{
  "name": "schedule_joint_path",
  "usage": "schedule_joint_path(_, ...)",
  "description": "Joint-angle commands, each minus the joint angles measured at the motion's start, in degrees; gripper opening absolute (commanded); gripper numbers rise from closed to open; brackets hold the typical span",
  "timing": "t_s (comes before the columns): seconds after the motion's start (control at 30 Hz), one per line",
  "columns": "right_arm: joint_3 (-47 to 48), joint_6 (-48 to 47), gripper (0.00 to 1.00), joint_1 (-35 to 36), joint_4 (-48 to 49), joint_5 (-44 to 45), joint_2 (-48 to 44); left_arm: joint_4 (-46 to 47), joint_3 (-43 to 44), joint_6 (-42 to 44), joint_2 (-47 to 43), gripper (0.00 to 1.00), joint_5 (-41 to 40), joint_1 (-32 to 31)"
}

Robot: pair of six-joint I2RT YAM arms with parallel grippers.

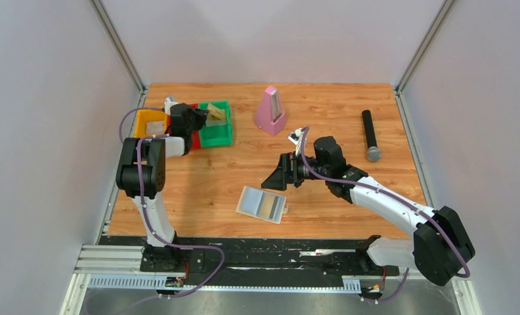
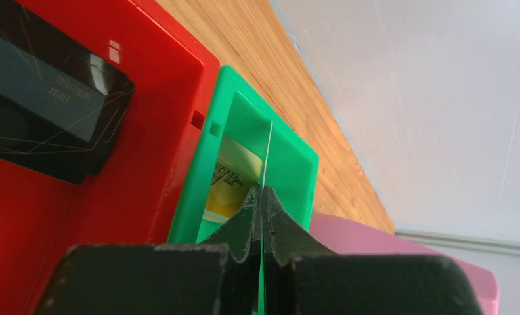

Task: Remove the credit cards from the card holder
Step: Place the credit card in the storage box.

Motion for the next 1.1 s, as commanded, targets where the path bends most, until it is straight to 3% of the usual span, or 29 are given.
schedule_joint_path(0.0, 2.4, -0.5, 1.0, -0.2, 0.9, -1.0, 0.1, 0.0, -0.9, -4.4, -2.9, 0.0, -6.8, -0.3)
schedule_joint_path(0.3, 2.6, -0.9, 1.0, -0.2, 1.1, -1.3, 0.8, -0.3, -2.7, -12.5, -4.9, 0.0, -12.3, -1.1)
schedule_joint_path(1.07, 2.1, -1.6, 1.0, -1.1, 1.1, -2.1, 0.6, -0.9, -2.4, -13.9, -2.8, 0.0, -20.7, -5.1)
